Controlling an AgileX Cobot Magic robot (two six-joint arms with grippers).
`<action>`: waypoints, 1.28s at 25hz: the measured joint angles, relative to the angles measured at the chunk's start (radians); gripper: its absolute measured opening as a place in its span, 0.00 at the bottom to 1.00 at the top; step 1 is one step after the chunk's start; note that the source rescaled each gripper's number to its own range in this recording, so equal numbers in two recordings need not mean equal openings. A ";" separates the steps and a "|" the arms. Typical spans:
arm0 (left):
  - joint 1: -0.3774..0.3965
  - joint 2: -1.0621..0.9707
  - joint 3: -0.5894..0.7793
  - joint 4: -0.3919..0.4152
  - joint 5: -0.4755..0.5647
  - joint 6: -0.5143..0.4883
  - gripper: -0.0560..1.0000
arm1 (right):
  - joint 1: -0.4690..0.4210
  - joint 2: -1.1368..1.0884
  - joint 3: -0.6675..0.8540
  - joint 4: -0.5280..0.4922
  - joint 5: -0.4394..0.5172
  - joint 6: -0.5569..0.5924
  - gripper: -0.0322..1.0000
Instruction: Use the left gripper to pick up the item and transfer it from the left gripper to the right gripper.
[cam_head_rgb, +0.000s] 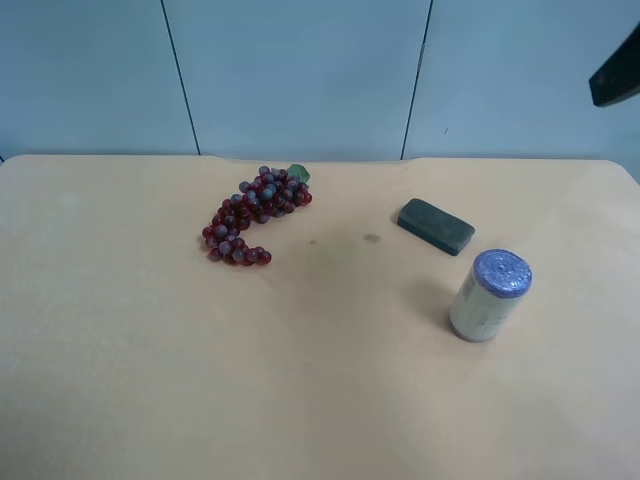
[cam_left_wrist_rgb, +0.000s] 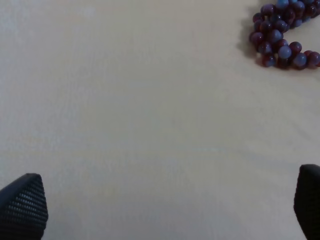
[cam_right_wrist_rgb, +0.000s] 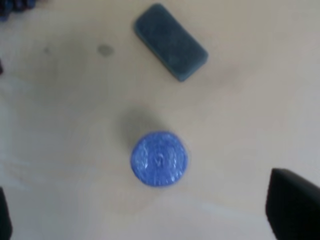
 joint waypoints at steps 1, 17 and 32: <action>0.000 0.000 0.000 0.000 0.000 0.000 1.00 | 0.000 -0.038 0.032 -0.003 0.001 0.001 1.00; 0.000 0.000 0.000 0.000 0.000 0.000 1.00 | 0.000 -0.792 0.579 -0.140 -0.003 0.001 1.00; 0.000 0.000 0.000 0.000 0.000 0.000 1.00 | 0.000 -0.982 0.650 -0.139 -0.137 0.008 1.00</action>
